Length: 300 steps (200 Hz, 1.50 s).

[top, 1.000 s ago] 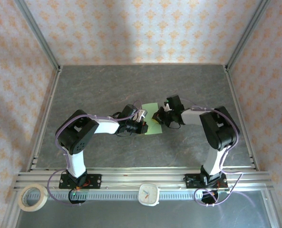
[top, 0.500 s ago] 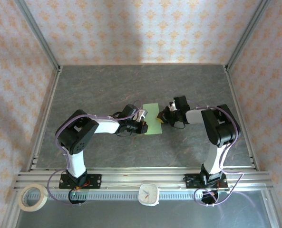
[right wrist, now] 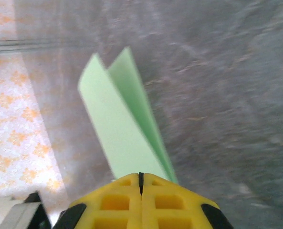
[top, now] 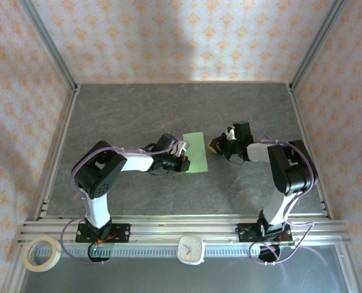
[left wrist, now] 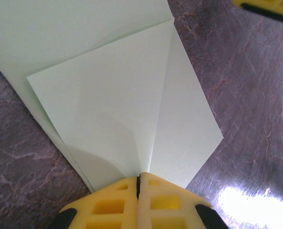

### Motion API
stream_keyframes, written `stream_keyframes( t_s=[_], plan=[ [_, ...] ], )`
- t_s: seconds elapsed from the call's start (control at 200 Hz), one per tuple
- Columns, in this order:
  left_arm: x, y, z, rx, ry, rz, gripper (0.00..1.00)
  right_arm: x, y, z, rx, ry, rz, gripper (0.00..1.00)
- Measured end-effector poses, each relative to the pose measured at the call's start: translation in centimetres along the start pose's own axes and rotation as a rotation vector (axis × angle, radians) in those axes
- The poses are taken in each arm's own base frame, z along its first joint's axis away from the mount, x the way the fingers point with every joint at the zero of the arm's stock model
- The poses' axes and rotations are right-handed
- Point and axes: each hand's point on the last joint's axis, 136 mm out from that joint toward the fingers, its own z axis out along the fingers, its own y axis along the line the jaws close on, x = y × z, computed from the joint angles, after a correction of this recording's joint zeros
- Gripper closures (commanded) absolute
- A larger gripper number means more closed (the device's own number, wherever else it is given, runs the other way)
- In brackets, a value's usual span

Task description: Fold a paper plane with a square sheet of paper (pick it up from the middle)

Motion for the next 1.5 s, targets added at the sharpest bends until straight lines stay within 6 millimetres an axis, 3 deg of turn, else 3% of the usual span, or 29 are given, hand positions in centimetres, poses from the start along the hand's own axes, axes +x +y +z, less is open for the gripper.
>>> stream_keyframes(
  t_s=[0.16, 0.305, 0.39, 0.696, 0.991, 1.221, 1.371, 1.501],
  plan=[
    [0.0, 0.0, 0.0, -0.002, 0.005, 0.0, 1.0, 2.8, 1.7, 1.4, -0.022, 0.062, -0.047, 1.0],
    [0.0, 0.0, -0.1, -0.006, 0.012, -0.004, 1.0, 4.7, 0.2, 2.9, 0.024, 0.116, -0.04, 1.0],
    [0.0, 0.0, -0.1, -0.008, 0.016, -0.007, 1.0, 4.8, -1.4, 3.3, 0.071, 0.124, -0.028, 1.0],
    [0.8, -0.2, -1.5, -0.038, 0.055, -0.067, 1.0, 4.7, -1.5, 3.3, 0.077, 0.121, -0.057, 1.0],
    [-1.0, -2.4, -1.9, 0.047, 0.009, -0.153, 1.0, 4.7, -1.5, 3.3, 0.076, 0.121, -0.058, 1.0],
    [-3.6, -4.3, 0.6, 0.094, 0.001, -0.133, 1.0, 4.8, -1.6, 3.3, 0.071, 0.119, -0.061, 1.0],
    [-2.4, -3.0, 2.9, 0.068, 0.048, -0.152, 1.0, 4.8, -1.6, 3.3, 0.07, 0.12, -0.062, 1.0],
    [-2.4, -2.8, 2.9, 0.074, 0.041, -0.152, 1.0, 4.8, -1.6, 3.3, 0.069, 0.12, -0.065, 1.0]
  ],
)
